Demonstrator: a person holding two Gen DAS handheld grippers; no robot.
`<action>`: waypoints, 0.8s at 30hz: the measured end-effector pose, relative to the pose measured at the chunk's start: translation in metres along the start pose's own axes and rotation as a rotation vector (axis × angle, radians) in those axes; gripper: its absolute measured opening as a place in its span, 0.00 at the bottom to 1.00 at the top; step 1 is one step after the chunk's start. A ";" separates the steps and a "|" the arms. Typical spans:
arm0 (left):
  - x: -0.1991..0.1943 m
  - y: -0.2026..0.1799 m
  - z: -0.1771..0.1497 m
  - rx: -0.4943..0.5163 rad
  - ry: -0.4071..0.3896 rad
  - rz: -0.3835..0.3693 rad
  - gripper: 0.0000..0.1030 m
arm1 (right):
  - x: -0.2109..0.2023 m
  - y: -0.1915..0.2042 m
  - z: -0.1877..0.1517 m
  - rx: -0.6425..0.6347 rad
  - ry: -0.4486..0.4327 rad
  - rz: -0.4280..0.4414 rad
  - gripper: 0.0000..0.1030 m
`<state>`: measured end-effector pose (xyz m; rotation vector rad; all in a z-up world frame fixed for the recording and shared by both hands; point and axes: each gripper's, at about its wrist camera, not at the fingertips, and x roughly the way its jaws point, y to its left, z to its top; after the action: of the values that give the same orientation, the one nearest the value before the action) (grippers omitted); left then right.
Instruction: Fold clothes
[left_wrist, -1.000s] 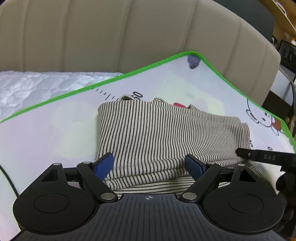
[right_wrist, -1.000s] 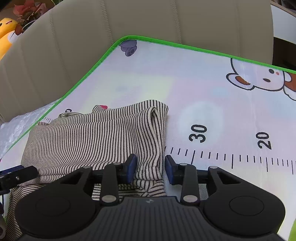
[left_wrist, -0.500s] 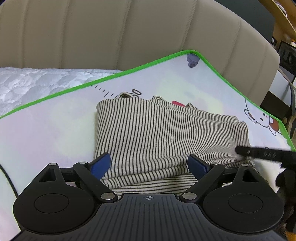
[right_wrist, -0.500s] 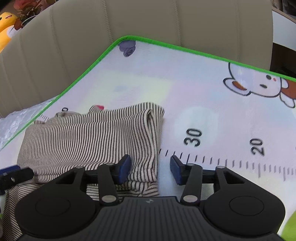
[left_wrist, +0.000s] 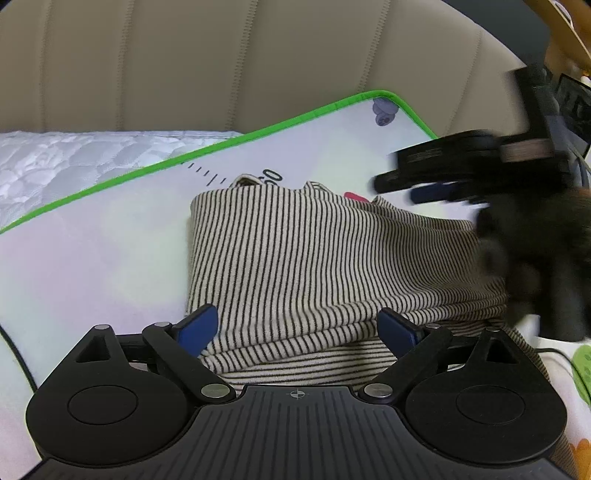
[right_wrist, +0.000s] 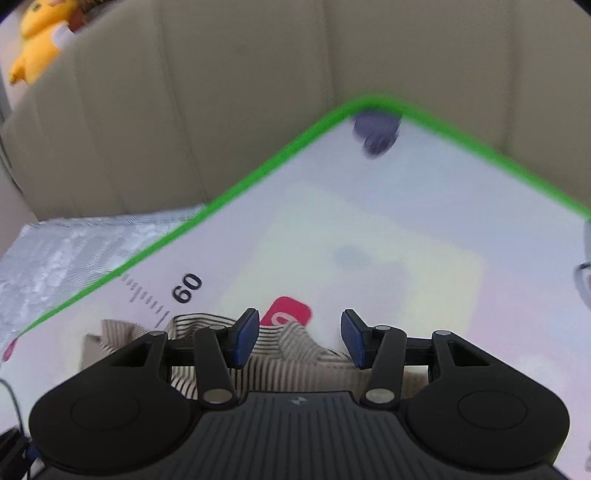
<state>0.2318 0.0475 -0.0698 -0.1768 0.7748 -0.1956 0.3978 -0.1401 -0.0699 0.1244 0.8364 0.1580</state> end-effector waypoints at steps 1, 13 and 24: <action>0.000 0.001 0.000 -0.001 0.000 -0.003 0.94 | 0.010 0.001 -0.003 0.002 0.021 -0.011 0.48; -0.037 0.059 0.007 -0.281 -0.118 0.030 0.96 | -0.058 -0.002 -0.015 0.026 -0.043 0.114 0.06; -0.104 0.076 0.004 -0.449 -0.253 0.021 0.99 | -0.167 -0.010 -0.145 0.137 0.100 0.325 0.06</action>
<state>0.1698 0.1461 -0.0140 -0.6063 0.5591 0.0244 0.1805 -0.1748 -0.0462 0.3843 0.9233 0.4155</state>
